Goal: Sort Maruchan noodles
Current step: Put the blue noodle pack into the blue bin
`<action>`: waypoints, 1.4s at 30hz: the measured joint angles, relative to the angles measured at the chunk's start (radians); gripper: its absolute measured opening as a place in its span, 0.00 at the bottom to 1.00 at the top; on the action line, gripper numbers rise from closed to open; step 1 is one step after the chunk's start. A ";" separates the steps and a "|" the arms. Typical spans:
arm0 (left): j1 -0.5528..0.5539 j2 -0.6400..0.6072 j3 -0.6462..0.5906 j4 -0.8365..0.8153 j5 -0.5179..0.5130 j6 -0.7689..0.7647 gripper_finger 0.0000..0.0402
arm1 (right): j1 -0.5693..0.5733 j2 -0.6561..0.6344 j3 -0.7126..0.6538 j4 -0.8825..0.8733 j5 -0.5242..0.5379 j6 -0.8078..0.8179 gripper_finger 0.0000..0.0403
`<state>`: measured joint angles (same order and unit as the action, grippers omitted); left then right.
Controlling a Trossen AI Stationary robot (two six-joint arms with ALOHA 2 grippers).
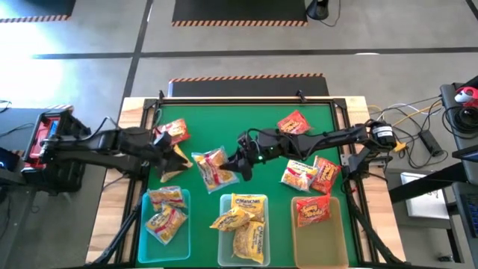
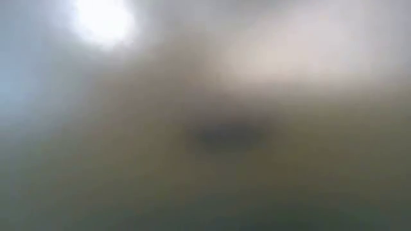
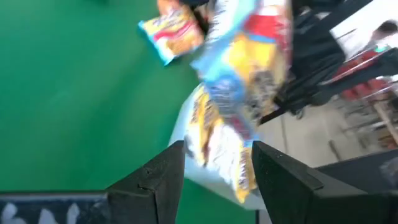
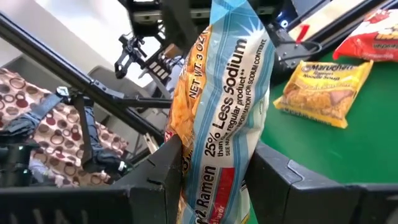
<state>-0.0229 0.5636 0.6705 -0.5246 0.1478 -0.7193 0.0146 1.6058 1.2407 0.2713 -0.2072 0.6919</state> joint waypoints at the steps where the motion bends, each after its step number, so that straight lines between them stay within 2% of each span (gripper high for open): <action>1: -0.005 -0.013 -0.006 0.012 -0.003 -0.002 0.42 | 0.000 0.000 0.000 0.003 0.002 0.000 0.32; 9: -0.051 -0.071 -0.073 0.131 -0.034 -0.078 0.45 | 0.016 0.000 0.000 0.027 -0.001 0.022 0.32; 17: -0.052 -0.045 -0.079 0.157 -0.096 0.027 0.58 | 0.021 0.000 0.003 0.069 0.021 0.048 0.32; 25: -0.052 0.011 -0.080 0.290 -0.075 0.118 0.70 | 0.018 0.001 0.041 0.065 0.106 -0.024 0.32; 30: -0.052 0.045 -0.081 0.421 -0.030 0.184 0.71 | 0.018 0.001 0.047 0.070 0.106 -0.049 0.32; 42: -0.052 0.141 -0.082 0.578 -0.034 0.272 0.71 | 0.028 0.001 0.047 0.101 0.103 -0.062 0.32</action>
<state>-0.0750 0.7046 0.5888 0.0535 0.1139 -0.4477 0.0428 1.6066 1.2881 0.3719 -0.1044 0.6298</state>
